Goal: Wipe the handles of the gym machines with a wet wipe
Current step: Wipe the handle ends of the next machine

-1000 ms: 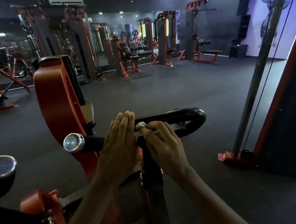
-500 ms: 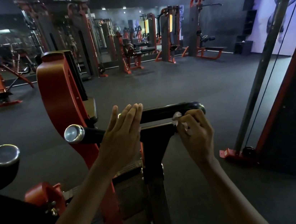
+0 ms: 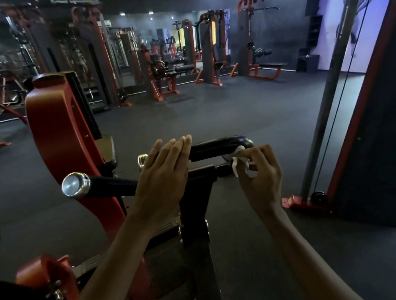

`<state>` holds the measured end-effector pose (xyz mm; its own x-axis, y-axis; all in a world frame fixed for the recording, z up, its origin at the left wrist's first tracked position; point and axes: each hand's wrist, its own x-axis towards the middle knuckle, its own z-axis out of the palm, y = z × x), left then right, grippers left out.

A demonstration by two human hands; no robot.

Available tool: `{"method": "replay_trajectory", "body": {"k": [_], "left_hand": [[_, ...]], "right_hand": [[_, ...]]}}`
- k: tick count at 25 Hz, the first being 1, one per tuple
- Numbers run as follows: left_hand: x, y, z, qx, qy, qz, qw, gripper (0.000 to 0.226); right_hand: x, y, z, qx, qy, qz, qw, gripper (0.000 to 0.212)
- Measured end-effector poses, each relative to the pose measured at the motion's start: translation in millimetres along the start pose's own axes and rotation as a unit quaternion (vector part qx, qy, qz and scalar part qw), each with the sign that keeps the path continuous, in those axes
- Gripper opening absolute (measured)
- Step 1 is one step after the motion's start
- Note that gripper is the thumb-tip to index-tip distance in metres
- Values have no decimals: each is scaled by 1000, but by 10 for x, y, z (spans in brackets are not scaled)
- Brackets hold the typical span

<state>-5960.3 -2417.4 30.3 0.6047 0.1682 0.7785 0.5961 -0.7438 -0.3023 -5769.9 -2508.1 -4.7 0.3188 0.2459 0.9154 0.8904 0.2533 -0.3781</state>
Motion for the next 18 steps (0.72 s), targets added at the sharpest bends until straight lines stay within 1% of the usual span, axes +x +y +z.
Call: {"method": "replay_trajectory", "body": {"k": [2, 3, 7, 8, 10, 12, 16, 18], "left_hand": [[13, -21, -40, -4, 3, -8, 1000, 44], [9, -41, -60, -1, 2, -14, 1000, 44], [-53, -127, -103, -6, -7, -42, 999, 44], [-83, -152, -115, -11, -10, -49, 999, 44], [-166, -211, -141, -28, -12, -75, 997, 44], [-241, -281, -161, -46, -5, -94, 995, 44], [-316, -321, -185, -71, -6, -95, 993, 46], [-310, -335, -192, -79, -10, -83, 993, 48]], "right_hand": [[-34, -81, 68, 14, -4, -2, 1000, 26], [-45, -144, 114, 24, -4, -2, 1000, 26], [-114, -480, 330, 54, -46, -36, 997, 13], [-142, -541, 377, 56, -52, -33, 997, 10], [-168, -610, 440, 67, -61, -27, 996, 8], [-186, -658, 496, 71, -78, -47, 993, 9], [-229, -867, 652, 77, -117, -110, 984, 12], [-256, -982, 735, 83, -140, -111, 980, 17]]}}
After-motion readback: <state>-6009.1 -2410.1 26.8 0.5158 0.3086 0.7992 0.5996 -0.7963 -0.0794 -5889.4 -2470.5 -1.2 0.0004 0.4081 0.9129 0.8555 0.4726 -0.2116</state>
